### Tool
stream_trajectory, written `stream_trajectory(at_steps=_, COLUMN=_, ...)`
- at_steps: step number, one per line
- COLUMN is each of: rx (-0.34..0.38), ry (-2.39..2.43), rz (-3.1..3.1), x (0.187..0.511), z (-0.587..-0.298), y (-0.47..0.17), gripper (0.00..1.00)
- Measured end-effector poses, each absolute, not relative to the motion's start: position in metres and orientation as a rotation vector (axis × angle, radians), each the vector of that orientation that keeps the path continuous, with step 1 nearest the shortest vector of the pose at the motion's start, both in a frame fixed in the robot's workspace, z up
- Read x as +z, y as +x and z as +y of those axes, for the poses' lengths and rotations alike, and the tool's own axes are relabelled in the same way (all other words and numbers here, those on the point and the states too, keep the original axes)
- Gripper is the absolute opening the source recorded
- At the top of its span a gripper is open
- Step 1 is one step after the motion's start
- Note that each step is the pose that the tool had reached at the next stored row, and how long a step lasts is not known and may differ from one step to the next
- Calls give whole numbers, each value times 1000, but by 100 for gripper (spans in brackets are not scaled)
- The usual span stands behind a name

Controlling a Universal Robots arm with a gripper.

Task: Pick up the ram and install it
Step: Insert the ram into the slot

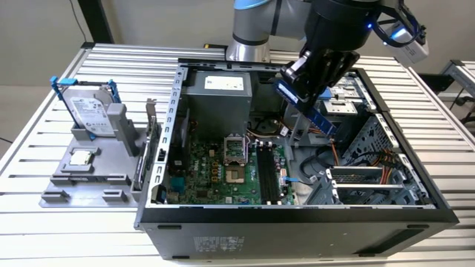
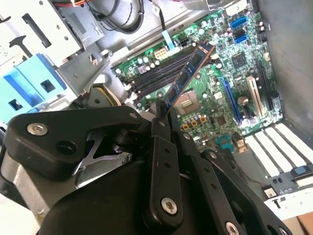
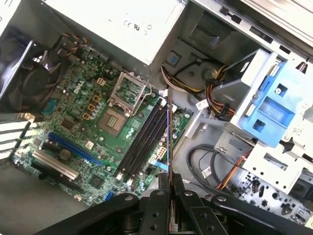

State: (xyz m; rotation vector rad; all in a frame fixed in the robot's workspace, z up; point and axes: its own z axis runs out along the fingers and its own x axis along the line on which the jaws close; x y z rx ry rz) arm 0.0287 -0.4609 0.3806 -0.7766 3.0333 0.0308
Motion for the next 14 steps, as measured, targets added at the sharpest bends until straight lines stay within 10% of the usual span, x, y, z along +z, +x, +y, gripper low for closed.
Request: stream_trajectory(at_steps=14, rx=30, ry=-689, rz=3054, x=381, z=-461, y=29, gripper=0)
